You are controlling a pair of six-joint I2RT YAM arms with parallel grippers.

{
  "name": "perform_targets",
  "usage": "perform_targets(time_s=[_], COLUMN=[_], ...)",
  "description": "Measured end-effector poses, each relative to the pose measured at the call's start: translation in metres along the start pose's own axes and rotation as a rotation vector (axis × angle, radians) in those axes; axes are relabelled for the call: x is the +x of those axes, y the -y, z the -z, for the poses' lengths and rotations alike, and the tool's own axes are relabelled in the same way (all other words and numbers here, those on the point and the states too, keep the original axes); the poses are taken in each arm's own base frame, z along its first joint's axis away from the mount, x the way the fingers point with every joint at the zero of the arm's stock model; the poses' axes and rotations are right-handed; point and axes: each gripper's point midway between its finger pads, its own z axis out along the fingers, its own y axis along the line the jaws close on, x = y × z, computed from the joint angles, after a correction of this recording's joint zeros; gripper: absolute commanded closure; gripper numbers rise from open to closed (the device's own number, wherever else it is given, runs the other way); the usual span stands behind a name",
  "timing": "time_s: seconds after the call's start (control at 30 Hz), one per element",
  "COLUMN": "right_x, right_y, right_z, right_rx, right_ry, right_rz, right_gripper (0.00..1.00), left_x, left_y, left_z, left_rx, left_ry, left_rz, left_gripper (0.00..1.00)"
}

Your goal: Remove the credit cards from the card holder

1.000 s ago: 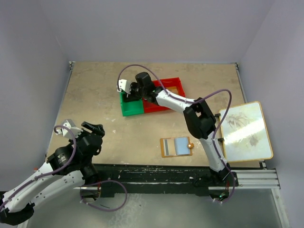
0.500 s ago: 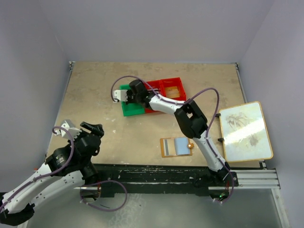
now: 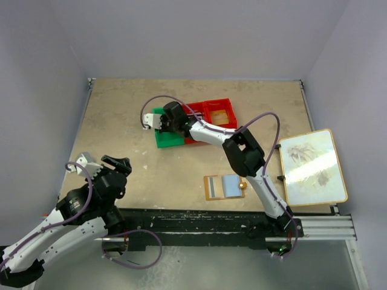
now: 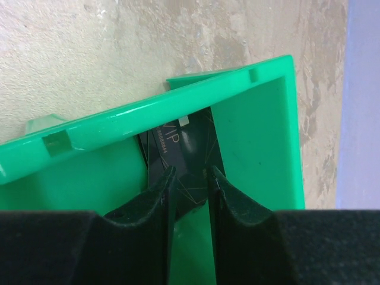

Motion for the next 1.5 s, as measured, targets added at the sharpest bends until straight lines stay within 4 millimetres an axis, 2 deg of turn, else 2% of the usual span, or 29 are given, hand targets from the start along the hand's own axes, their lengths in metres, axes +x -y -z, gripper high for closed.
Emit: perform_targets(time_s=[0.17, 0.3, 0.4, 0.47, 0.53, 0.6, 0.67, 0.8, 0.87, 0.93, 0.97, 1.03, 1.17, 1.33, 1.5], right_x=[-0.02, -0.044, -0.057, -0.058, -0.055, -0.044, -0.025, 0.028, 0.054, 0.072, 0.074, 0.073, 0.061, 0.064, 0.074], right_y=[0.011, 0.039, 0.06, 0.062, 0.056, 0.039, 0.013, -0.075, -0.122, -0.162, -0.172, -0.182, -0.18, -0.194, -0.214], right_z=[0.022, 0.067, 0.122, 0.17, 0.205, 0.234, 0.247, 0.249, 0.25, 0.258, 0.263, 0.274, 0.282, 0.279, 0.272], right_rx=[-0.002, 0.072, 0.165, 0.214, 0.239, 0.25, 0.244, 0.154, 0.111, 0.082, 0.075, 0.069, 0.074, 0.065, 0.061], right_ry=[0.048, 0.108, 0.154, 0.179, 0.201, 0.201, 0.166, -0.026, -0.162, -0.27, -0.288, -0.297, -0.261, -0.306, -0.397], right_rz=[-0.08, -0.2, -0.383, -0.562, -0.718, -0.894, -1.039, -1.27, -1.364, -1.437, -1.459, -1.508, -1.585, -1.617, -1.615], right_gripper=[0.67, 0.65, 0.64, 0.64, 0.61, 0.61, 0.64, 0.57, 0.45, 0.41, 0.37, 0.33, 0.33, 0.37, 0.36], left_x=[0.0, 0.003, 0.009, 0.015, 0.024, 0.035, 0.046, 0.069, 0.079, 0.089, 0.092, 0.099, 0.114, 0.127, 0.134], left_y=[0.001, 0.004, 0.008, 0.01, 0.011, 0.01, 0.01, 0.011, 0.013, 0.016, 0.016, 0.019, 0.022, 0.022, 0.025], left_z=[0.0, 0.0, -0.001, -0.003, -0.006, -0.01, -0.013, -0.02, -0.022, -0.025, -0.026, -0.027, -0.027, -0.028, -0.028], left_rx=[0.004, 0.012, 0.018, 0.02, 0.022, 0.022, 0.022, 0.021, 0.023, 0.03, 0.033, 0.041, 0.064, 0.07, 0.076], left_ry=[-0.002, -0.013, -0.032, -0.048, -0.066, -0.09, -0.112, -0.163, -0.187, -0.211, -0.22, -0.24, -0.285, -0.328, -0.35], left_rz=[0.002, -0.012, -0.029, -0.042, -0.06, -0.078, -0.097, -0.138, -0.158, -0.176, -0.181, -0.186, -0.188, -0.197, -0.2], left_gripper=[0.33, 0.33, 0.33, 0.33, 0.33, 0.33, 0.33, 0.33, 0.33, 0.33, 0.33, 0.33, 0.32, 0.32, 0.32])
